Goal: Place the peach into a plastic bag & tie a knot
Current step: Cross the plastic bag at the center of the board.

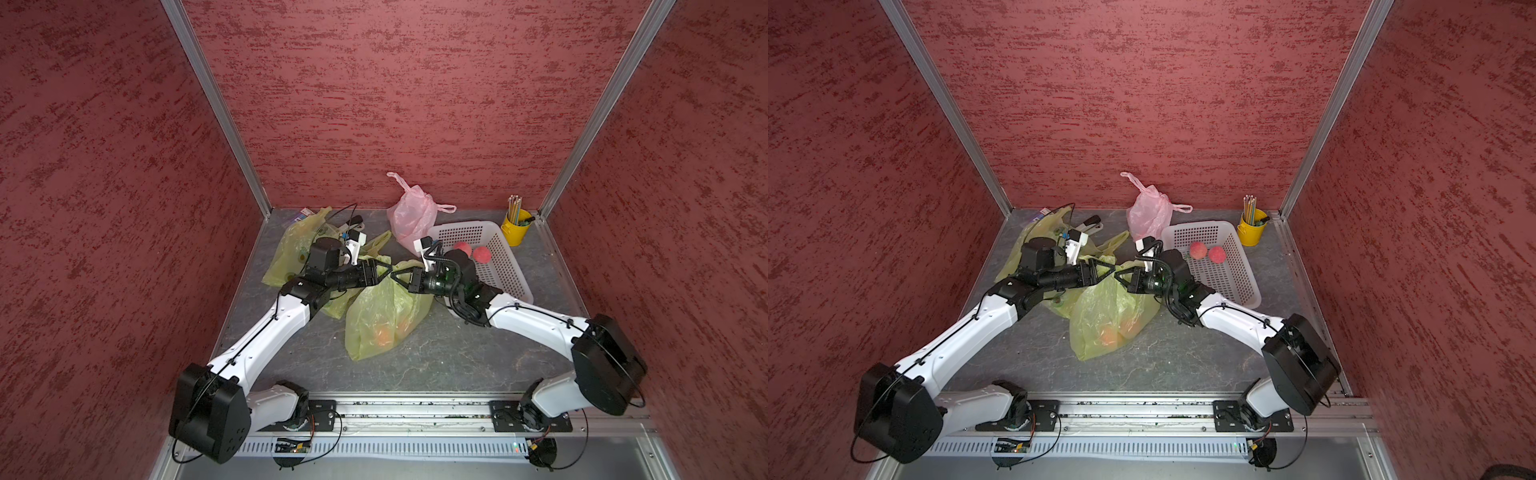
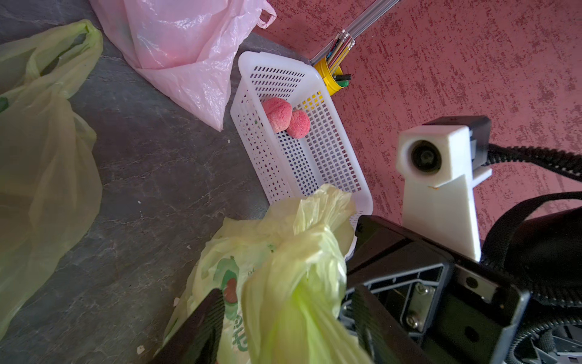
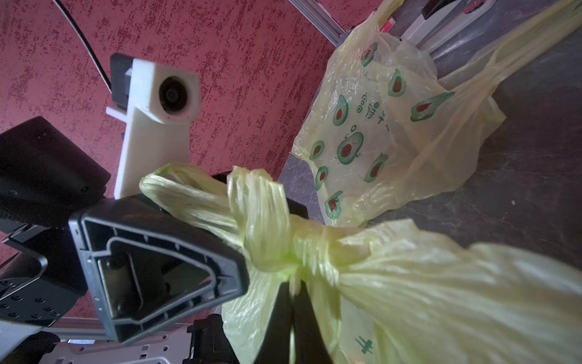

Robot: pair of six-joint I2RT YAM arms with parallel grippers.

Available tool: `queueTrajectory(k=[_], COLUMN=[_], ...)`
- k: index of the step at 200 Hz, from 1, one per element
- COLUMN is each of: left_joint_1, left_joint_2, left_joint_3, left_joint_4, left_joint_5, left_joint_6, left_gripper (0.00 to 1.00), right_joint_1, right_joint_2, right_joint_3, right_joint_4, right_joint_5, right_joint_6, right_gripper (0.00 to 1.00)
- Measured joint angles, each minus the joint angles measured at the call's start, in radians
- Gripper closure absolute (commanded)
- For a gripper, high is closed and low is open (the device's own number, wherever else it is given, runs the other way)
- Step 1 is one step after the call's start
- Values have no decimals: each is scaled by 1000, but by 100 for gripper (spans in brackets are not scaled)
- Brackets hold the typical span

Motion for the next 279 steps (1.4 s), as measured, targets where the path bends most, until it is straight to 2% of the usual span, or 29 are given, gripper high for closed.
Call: queueTrajectory(k=[75, 104, 144, 160, 184, 221, 232, 251, 279], left_joint_1=[0, 0, 2, 7, 34, 101, 103, 100, 90], left_joint_2=[27, 29, 64, 77, 85, 86, 85, 77, 59], left_joint_3=[8, 8, 35, 40, 41, 91, 122, 177, 233], left_joint_4=[37, 43, 47, 56, 96, 116, 102, 58, -20], left_joint_5=[97, 117, 142, 161, 237, 431, 486, 579, 679], left_joint_6=[-31, -50, -76, -87, -97, -81, -59, -15, 43], left_gripper=[62, 67, 88, 100, 100, 100, 100, 100, 100], right_joint_1=[1, 1, 1, 1, 0, -16, -25, -36, -42], right_joint_2=[0, -1, -11, -26, -67, -164, -196, -234, -212], right_joint_3=[0, 0, 2, 5, 50, 240, 299, 384, 475], right_joint_4=[-1, -2, -24, -50, -156, -399, -451, -513, -586], right_joint_5=[0, 0, -21, -34, -53, -79, -85, -98, -180], right_joint_6=[-2, -13, -44, -66, -145, -338, -394, -478, -573], right_gripper=[100, 100, 100, 100, 72, 40, 34, 30, 23])
